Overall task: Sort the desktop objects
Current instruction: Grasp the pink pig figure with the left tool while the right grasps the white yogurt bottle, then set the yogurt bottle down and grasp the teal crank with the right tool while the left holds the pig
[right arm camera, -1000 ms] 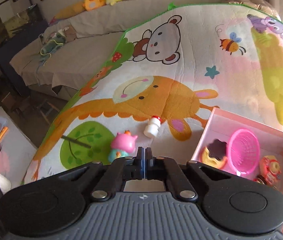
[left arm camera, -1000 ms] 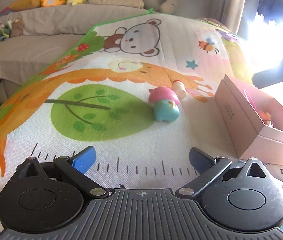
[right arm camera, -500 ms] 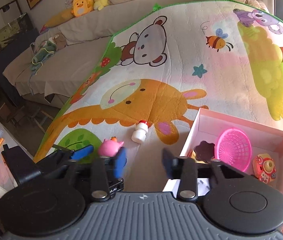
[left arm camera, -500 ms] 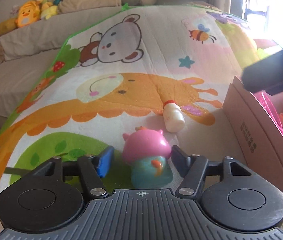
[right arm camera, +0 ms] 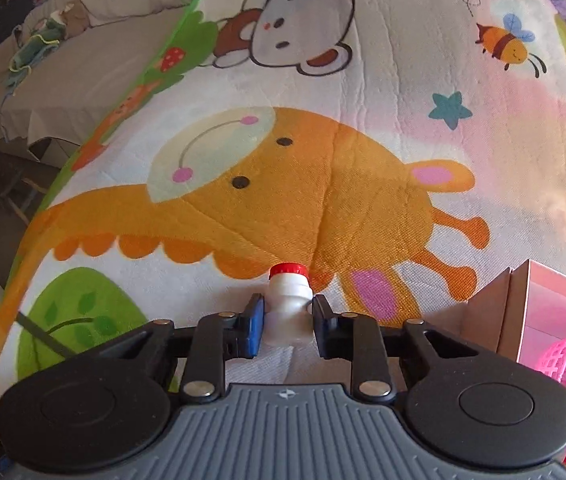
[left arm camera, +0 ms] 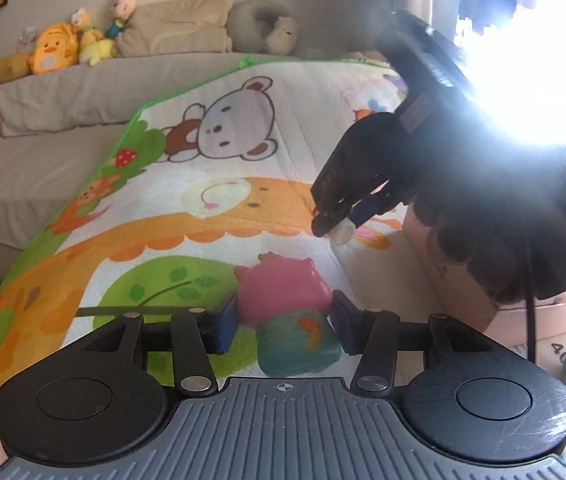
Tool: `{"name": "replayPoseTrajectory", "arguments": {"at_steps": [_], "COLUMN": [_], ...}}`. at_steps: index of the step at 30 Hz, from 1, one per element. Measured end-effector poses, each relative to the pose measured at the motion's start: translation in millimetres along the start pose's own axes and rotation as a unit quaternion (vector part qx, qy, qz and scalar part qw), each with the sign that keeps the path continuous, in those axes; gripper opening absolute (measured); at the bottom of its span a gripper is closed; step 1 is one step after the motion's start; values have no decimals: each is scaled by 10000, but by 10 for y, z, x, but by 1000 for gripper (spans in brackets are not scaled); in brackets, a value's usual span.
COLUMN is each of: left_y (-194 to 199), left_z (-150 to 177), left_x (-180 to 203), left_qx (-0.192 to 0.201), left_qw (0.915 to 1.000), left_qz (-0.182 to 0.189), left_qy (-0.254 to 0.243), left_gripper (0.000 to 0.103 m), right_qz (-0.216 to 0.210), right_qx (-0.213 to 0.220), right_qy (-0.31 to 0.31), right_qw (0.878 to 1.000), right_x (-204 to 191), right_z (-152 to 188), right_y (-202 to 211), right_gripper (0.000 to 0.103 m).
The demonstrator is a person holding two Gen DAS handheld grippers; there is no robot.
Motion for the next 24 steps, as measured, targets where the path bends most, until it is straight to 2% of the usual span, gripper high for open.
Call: {"name": "replayPoseTrajectory", "arguments": {"at_steps": [3, 6, 9, 11, 14, 19, 21, 24], "left_y": [227, 428, 596, 675, 692, 665, 672, 652], "left_z": [-54, -60, 3, 88, 319, 789, 933, 1004], "left_x": [140, 469, 878, 1140, 1480, 1748, 1746, 1703], "left_qx": [141, 222, 189, 144, -107, -671, -872, -951], "left_qw": [9993, 9961, 9892, 9839, 9755, 9684, 9660, 9656], "left_qz": [337, 848, 1402, 1662, 1965, 1978, 1923, 1713], "left_qy": [48, -109, -383, -640, -983, -1364, -1491, -1707], "left_gripper": [53, 53, 54, 54, 54, 57, 64, 77], "right_qz": [-498, -633, -172, 203, 561, 457, 351, 12], "right_qx": [379, 788, 1204, 1316, 1203, 937, 879, 715], "right_qy": [-132, -155, 95, 212, 22, -459, -542, -546], "right_qw": [9980, 9948, 9925, 9909, 9911, 9935, 9940, 9959], "right_x": [79, 275, 525, 695, 958, 1161, 1166, 1080], "right_z": [101, 375, 837, 1132, 1591, 2258, 2426, 2612], "right_y": [676, 1356, 1930, 2138, 2290, 2311, 2297, 2227], "right_gripper": [25, 25, 25, 25, 25, 25, 25, 25]}}
Point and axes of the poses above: each gripper's, at about its wrist camera, not at the fingertips, and y roughly against the way its jaws point, x to its right, z to its underside, the point moved 4 cm from there along -y, roughly the way its jaws point, and after that the axes turned 6 degrees about x, right-handed, at the moved point
